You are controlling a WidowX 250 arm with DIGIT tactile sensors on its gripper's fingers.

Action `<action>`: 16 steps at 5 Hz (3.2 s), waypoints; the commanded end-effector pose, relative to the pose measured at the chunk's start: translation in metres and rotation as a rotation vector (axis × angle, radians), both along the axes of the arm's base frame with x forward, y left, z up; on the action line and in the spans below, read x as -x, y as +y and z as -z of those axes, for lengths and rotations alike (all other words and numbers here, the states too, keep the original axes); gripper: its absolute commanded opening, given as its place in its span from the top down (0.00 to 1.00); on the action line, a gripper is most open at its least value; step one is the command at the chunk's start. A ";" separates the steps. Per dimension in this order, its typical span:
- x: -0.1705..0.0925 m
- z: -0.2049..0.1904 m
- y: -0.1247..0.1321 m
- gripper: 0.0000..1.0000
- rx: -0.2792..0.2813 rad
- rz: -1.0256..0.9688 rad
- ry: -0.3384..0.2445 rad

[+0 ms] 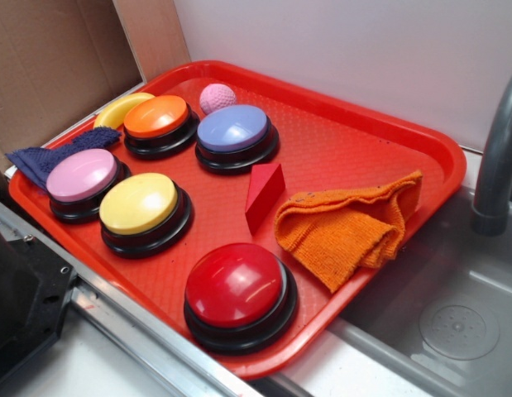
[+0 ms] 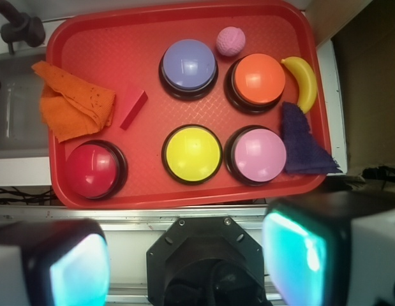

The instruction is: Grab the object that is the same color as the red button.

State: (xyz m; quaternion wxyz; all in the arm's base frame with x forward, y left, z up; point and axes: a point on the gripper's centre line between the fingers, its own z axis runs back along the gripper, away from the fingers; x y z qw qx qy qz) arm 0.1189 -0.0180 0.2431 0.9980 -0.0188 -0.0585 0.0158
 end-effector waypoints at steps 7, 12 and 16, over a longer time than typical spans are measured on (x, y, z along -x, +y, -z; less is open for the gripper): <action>-0.122 0.166 -0.051 0.00 0.077 -0.788 -0.157; -0.162 0.219 -0.057 1.00 0.038 -0.787 -0.126; -0.155 0.150 -0.046 1.00 0.022 -0.521 -0.059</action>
